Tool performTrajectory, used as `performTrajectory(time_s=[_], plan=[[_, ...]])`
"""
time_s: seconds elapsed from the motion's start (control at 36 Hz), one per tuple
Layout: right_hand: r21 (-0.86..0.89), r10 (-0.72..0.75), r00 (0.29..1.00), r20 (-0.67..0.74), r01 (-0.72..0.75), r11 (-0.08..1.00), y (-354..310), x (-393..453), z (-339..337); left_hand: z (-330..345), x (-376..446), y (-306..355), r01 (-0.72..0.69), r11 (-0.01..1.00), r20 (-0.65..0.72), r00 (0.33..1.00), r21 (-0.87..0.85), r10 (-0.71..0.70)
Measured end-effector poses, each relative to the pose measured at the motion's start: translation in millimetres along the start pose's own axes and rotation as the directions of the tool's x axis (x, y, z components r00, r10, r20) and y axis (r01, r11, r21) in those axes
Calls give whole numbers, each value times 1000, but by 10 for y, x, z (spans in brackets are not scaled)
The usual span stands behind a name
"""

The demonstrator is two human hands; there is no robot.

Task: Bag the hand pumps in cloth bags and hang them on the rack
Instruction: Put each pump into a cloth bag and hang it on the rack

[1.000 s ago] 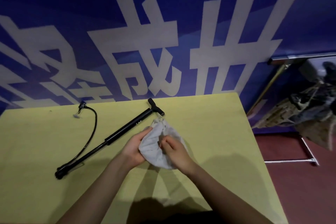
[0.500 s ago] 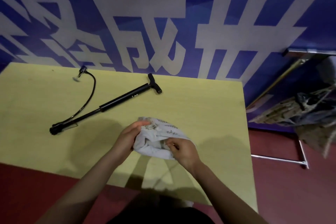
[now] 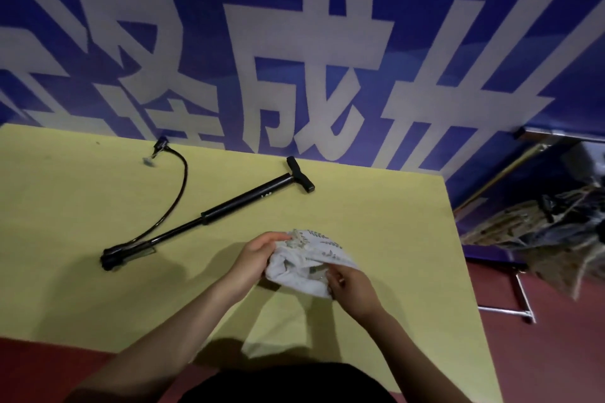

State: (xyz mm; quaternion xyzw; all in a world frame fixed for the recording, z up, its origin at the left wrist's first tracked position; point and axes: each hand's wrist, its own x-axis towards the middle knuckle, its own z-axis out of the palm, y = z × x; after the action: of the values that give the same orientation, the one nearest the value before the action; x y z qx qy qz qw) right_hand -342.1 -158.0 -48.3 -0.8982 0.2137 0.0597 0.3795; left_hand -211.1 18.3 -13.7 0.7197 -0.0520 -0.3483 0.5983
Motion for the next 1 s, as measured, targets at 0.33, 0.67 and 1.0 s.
performTrajectory(time_s=[0.33, 0.67, 1.0], plan=[[-231, 179, 983, -32, -181, 956, -857, 625, 255, -1257, 429, 10, 115, 988, -78, 991, 104, -107], [-85, 90, 993, -77, -97, 992, -1652, 1605, 586, -3012, 820, -420, 212, 666, -277, 961, 715, -8], [328, 685, 729, -7, -645, 690, -1628, 2483, 1131, -3195, 823, -982, 40, 540, -125, 985, 841, 122]])
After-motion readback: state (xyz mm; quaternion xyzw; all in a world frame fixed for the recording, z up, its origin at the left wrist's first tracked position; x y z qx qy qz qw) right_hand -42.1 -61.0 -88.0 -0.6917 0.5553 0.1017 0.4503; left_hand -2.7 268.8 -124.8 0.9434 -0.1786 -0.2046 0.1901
